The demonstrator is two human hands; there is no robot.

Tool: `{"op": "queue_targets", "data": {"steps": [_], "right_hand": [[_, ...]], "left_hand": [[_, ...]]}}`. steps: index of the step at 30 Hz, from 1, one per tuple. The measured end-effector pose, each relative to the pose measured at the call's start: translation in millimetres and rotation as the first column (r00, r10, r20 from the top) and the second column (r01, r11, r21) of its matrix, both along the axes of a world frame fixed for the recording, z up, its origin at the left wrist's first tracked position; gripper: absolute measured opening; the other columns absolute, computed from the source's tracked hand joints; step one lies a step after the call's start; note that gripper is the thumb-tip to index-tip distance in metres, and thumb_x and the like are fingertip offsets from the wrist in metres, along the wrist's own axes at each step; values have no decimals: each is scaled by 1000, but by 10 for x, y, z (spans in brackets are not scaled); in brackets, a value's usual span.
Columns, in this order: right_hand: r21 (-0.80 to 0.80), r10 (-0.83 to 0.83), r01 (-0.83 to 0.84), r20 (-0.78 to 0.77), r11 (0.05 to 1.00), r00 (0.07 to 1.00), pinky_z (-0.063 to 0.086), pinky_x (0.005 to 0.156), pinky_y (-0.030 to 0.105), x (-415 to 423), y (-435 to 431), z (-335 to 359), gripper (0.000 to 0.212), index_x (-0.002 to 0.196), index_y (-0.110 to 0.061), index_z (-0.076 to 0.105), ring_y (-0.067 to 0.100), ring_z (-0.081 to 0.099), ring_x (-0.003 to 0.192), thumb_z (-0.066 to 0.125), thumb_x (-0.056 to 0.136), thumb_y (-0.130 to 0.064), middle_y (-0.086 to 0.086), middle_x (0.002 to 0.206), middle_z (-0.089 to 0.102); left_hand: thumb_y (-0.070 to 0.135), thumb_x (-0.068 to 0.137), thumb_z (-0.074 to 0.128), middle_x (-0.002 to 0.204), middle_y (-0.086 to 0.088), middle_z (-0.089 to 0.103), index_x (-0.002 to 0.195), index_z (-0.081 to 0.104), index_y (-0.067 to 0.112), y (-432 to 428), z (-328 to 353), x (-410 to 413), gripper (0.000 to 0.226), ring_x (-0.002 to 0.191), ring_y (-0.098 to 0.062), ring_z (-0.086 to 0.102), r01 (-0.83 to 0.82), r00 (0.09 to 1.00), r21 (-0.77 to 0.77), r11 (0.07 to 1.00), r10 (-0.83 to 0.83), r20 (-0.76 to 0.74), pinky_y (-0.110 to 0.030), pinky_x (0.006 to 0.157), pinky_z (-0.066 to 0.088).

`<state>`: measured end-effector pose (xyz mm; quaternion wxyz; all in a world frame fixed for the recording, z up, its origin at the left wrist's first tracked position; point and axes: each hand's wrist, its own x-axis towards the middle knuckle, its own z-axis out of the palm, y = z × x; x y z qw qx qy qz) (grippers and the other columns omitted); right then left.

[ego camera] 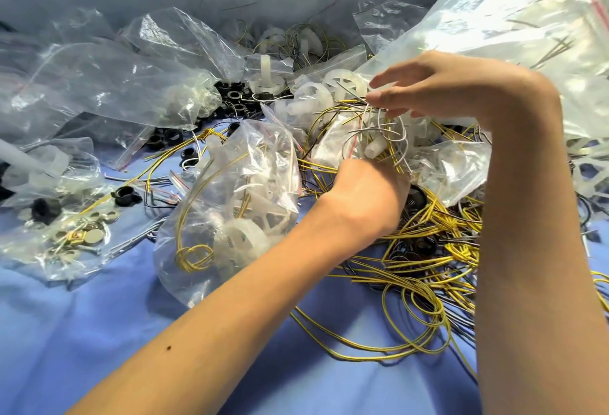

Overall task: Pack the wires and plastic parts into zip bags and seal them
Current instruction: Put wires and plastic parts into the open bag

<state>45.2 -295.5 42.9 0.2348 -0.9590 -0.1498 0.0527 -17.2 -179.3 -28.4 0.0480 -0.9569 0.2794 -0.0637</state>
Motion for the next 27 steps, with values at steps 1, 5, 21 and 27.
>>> {"op": "queue_targets", "data": {"steps": [1,5,21,27], "right_hand": [[0,0,0,-4,1000,1000,47,98,46,2,4,-1,42,113,-30,64,19,67,100,57,84,-59,-2,102,72],[6,0,0,-32,1000,999,49,98,43,-9,19,1,39,113,-35,64,13,67,98,57,83,-59,-3,102,72],[50,7,-5,-58,999,998,50,96,40,-51,10,17,47,122,-31,61,7,68,95,60,82,-55,-2,100,73],[59,10,-6,-57,998,998,49,98,43,-91,29,40,43,122,-28,62,16,67,100,60,85,-50,2,103,72]], "left_hand": [[15,89,52,78,0,42,78,43,20,-2,-8,11,15,69,-20,41,-18,999,-11,1000,17,-28,-21,45,19],[11,88,49,88,-3,54,70,40,17,-44,-45,-1,21,82,-24,57,-40,998,-1,999,40,-43,-21,48,23],[18,91,54,92,-2,53,98,63,19,59,89,20,12,72,-21,46,-59,997,59,996,62,-43,-23,46,20],[22,82,62,97,-1,67,97,68,21,196,303,46,16,94,-26,62,-82,996,-200,976,84,2,-29,65,35]]}}
